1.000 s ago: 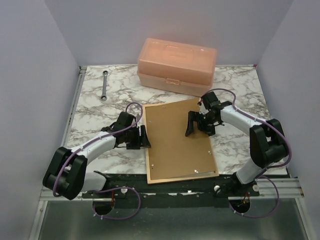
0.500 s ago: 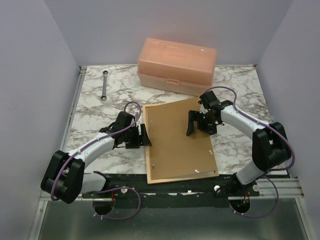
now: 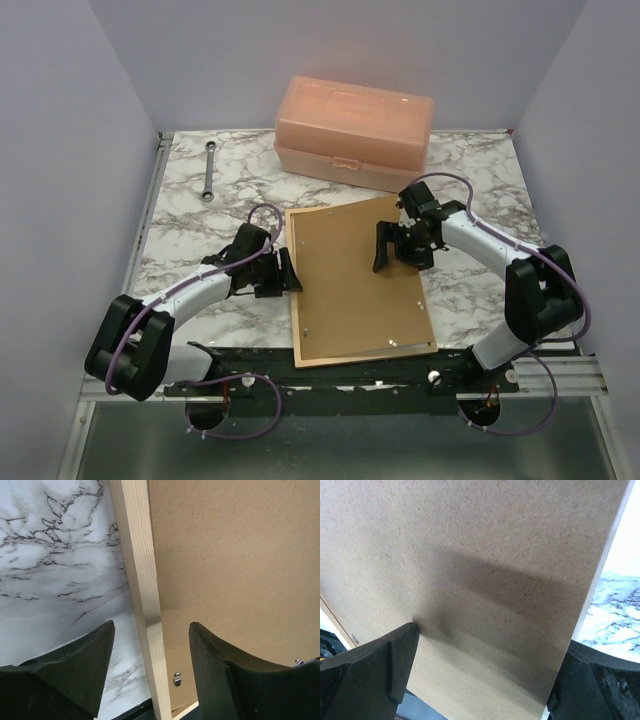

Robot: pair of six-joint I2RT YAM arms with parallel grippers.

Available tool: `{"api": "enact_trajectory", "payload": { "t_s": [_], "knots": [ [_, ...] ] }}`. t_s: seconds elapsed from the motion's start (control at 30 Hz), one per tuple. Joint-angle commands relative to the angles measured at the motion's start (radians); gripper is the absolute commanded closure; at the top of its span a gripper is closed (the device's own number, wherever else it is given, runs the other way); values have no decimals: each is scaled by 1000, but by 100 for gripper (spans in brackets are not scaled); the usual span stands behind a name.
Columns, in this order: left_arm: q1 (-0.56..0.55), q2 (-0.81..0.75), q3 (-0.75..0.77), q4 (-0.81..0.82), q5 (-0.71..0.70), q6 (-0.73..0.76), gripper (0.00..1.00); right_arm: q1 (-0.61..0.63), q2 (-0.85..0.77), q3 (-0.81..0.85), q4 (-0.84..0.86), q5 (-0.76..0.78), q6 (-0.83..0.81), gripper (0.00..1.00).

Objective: Put the photo into the frame
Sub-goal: Place the photo frame item in the photo frame.

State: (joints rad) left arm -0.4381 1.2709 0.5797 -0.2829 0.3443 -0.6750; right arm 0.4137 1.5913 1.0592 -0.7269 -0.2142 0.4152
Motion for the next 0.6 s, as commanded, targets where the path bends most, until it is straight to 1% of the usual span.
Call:
{"api": "enact_trajectory", "payload": {
  "t_s": [0.0, 0.13, 0.27, 0.33, 0.37, 0.47, 0.57],
  "knots": [
    [-6, 45, 1, 59, -30, -46, 40, 23, -8, 21, 1, -18, 7, 0],
    [-28, 93, 37, 49, -44, -49, 40, 39, 9, 19, 6, -16, 10, 0],
    [-66, 138, 82, 3, -101, -46, 42, 59, 24, 19, 13, -9, 16, 0],
    [-89, 161, 110, -24, -127, -45, 49, 68, 34, 21, 11, -4, 16, 0],
    [-100, 175, 123, -41, -144, -44, 55, 72, 40, 22, 11, 0, 16, 0],
    [-128, 218, 176, -122, -214, -49, 66, 80, 49, 22, 6, 13, 13, 0],
    [-143, 262, 215, -190, -270, -59, 70, 85, 56, 22, 0, 28, 11, 0]
  ]
}}
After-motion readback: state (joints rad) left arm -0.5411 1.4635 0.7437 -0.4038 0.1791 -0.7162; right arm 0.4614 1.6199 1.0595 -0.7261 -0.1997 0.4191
